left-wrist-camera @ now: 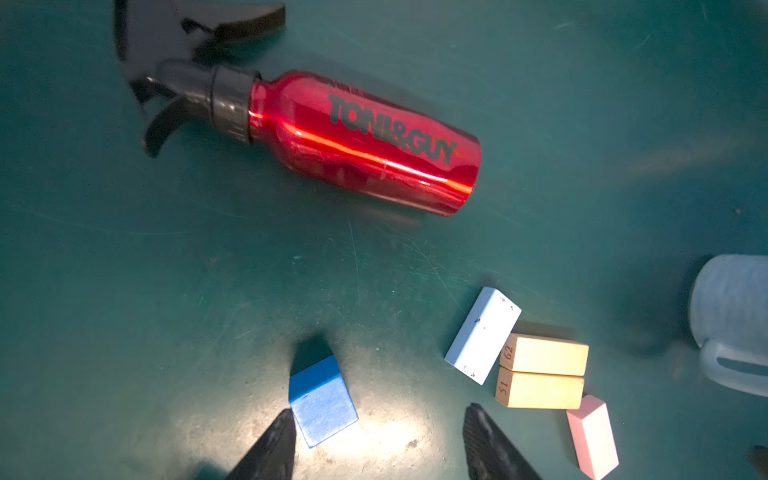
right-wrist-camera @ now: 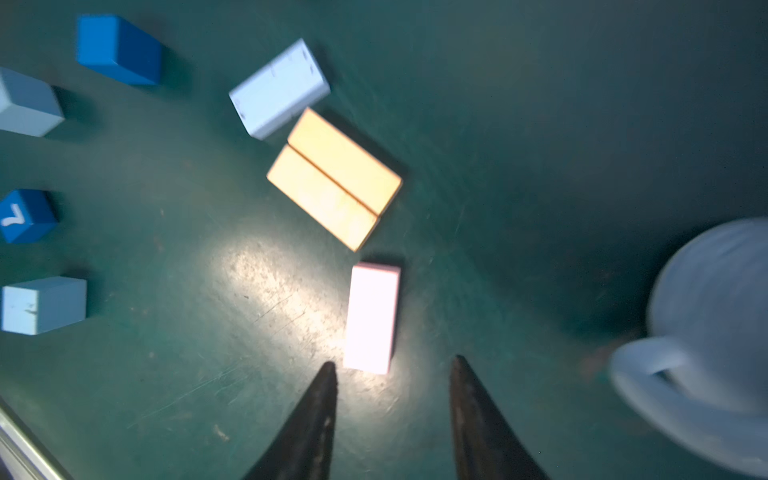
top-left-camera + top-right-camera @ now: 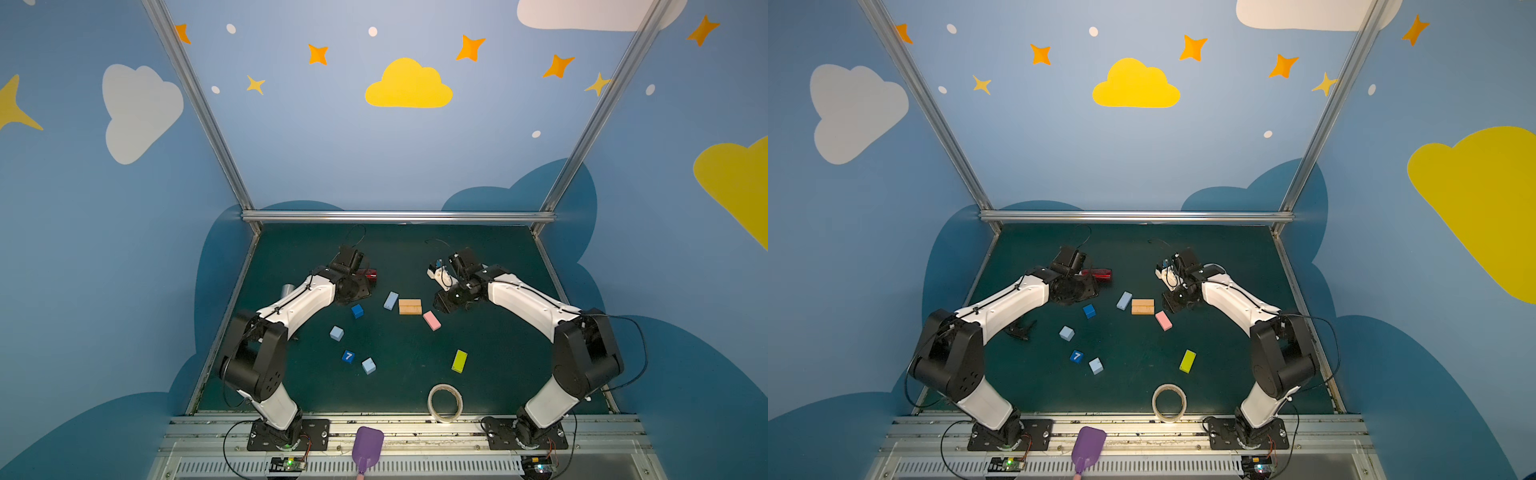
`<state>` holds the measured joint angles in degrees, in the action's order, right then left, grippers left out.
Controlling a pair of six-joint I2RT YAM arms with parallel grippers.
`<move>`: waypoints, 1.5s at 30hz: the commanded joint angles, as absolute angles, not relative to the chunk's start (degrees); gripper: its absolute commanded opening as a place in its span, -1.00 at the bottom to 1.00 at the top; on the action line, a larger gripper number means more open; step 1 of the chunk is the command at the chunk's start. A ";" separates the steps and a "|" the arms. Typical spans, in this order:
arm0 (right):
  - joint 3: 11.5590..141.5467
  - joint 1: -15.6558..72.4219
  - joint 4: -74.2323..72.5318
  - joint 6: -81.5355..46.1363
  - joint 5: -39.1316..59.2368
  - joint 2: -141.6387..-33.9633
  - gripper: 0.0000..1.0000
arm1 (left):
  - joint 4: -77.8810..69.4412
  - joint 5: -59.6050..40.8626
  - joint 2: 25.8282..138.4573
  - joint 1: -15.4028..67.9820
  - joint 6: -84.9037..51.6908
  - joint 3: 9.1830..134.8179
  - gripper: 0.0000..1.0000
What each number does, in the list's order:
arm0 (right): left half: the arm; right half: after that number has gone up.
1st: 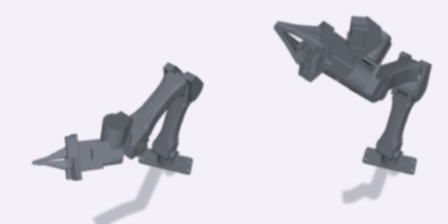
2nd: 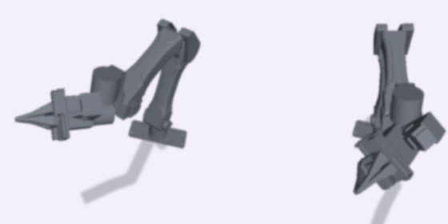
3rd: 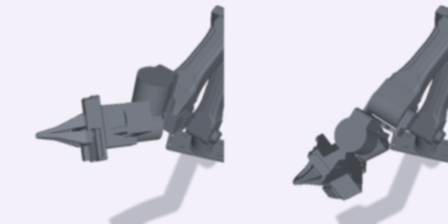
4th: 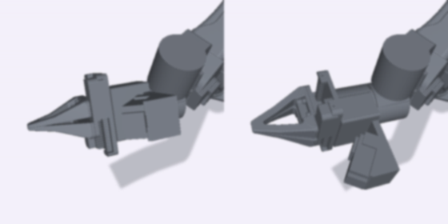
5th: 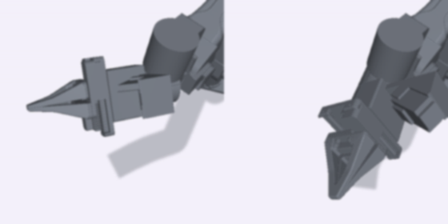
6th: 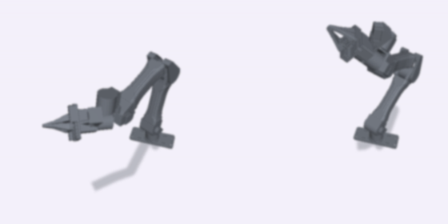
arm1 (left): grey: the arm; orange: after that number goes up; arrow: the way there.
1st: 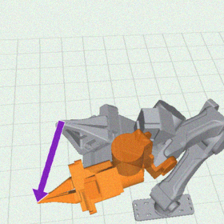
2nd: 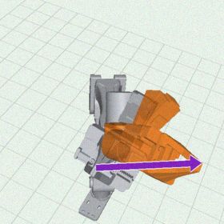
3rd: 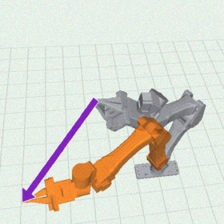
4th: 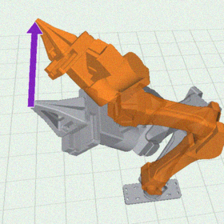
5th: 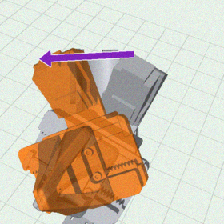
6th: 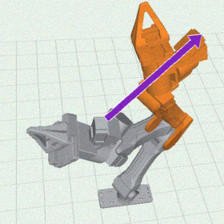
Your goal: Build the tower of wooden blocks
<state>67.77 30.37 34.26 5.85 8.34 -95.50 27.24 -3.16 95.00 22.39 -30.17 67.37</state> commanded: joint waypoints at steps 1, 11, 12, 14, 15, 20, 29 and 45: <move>66.91 32.14 32.18 2.02 3.94 -96.86 0.00 | 27.76 -3.96 95.36 22.41 -28.47 69.43 0.28; 65.98 34.93 31.28 -0.15 0.76 -101.31 0.22 | 28.80 -2.91 94.16 22.50 -28.47 69.27 0.28; 65.91 35.02 31.37 -0.26 0.63 -101.70 0.22 | 28.90 -2.78 94.07 22.54 -28.39 69.26 0.28; 65.63 35.32 31.21 -0.68 0.79 -102.15 0.20 | 29.15 -2.51 93.79 22.51 -28.45 69.26 0.28; 65.57 35.54 31.27 -0.86 0.58 -102.20 0.19 | 29.17 -2.46 93.65 22.53 -28.39 69.21 0.28; 64.32 36.52 30.68 -2.23 0.00 -102.39 0.07 | 29.16 -2.33 93.38 22.53 -28.48 69.08 0.28; 64.15 37.79 31.01 -3.45 -1.12 -103.67 -0.07 | 29.46 -2.20 93.32 22.55 -28.46 69.17 0.28; 64.73 38.01 31.72 -5.04 -2.32 -104.33 -0.56 | 29.66 -2.20 92.97 22.51 -28.39 69.04 0.28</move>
<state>64.60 37.76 30.70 -4.19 -1.63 -103.66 28.36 -3.11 94.54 22.52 -29.15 68.03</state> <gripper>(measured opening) 0.270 0.639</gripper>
